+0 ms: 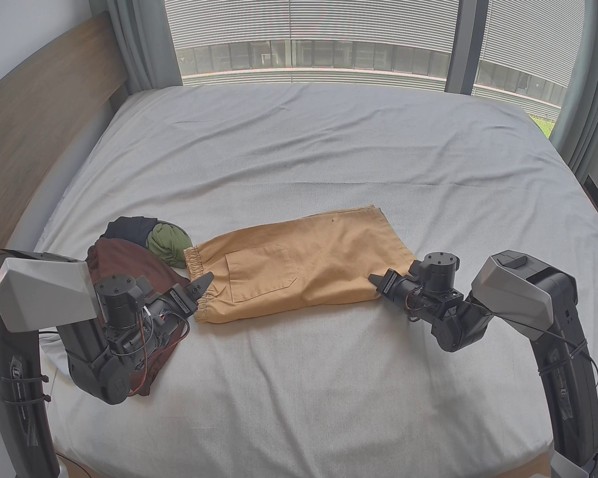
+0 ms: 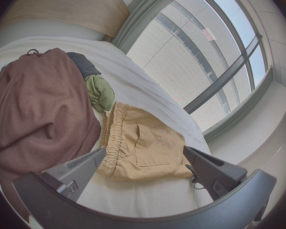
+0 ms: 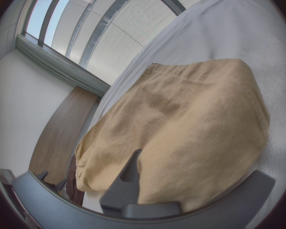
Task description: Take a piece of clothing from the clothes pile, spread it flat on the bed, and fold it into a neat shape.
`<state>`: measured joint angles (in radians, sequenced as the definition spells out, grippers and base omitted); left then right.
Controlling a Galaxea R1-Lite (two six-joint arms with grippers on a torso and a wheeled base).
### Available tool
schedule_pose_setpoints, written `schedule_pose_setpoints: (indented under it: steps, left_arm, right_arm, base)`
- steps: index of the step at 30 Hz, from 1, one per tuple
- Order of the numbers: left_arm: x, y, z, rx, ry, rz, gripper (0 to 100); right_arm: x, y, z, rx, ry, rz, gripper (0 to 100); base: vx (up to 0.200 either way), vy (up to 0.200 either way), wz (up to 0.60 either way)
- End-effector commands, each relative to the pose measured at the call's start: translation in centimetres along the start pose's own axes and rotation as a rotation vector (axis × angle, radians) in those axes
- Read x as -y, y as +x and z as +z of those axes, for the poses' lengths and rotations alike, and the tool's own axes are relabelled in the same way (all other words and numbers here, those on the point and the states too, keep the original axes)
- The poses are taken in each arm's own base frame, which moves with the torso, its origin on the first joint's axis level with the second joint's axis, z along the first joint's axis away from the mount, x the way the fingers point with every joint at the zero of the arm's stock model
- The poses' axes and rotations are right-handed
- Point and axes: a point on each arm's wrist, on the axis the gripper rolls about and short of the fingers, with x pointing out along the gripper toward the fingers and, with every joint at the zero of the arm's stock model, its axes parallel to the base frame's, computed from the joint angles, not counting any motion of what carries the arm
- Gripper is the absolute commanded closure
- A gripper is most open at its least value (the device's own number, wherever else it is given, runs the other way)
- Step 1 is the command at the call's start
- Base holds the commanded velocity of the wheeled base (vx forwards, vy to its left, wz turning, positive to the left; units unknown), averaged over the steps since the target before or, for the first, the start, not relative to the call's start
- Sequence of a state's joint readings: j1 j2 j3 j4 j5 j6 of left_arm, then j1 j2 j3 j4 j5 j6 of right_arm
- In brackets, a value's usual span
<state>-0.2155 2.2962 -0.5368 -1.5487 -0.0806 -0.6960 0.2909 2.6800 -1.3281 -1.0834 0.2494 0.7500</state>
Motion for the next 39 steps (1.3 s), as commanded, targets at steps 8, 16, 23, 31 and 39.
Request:
schedule_pose_setpoints:
  steps: [8,16,23,31,39]
  left_arm:
    - [0.0,0.0,0.0,0.0,-0.001,0.0,0]
    - [-0.2,0.0,-0.1,-0.002,-0.001,0.004,0]
    - [-0.2,0.0,-0.1,-0.002,-0.001,0.004,0]
    - [-0.3,-0.1,-0.3,-0.013,-0.003,0.007,0]
    - [-0.1,-0.2,-0.5,-0.033,-0.015,-0.008,0]
  right_arm:
    - [-0.1,-0.7,-0.2,-0.008,-0.017,-0.009,100]
    - [-0.5,-4.6,-0.9,-0.041,-0.107,-0.046,100]
    - [-0.4,-8.4,-1.8,-0.066,-0.147,-0.076,100]
    - [3.5,-17.3,-5.9,-0.164,-0.171,-0.303,100]
    - [3.2,-17.6,-6.0,-0.173,-0.166,-0.298,0]
  base:
    - [0.0,0.0,0.0]
    - [0.0,0.0,0.0]
    - [0.0,0.0,0.0]
    - [0.0,0.0,0.0]
    - [0.0,0.0,0.0]
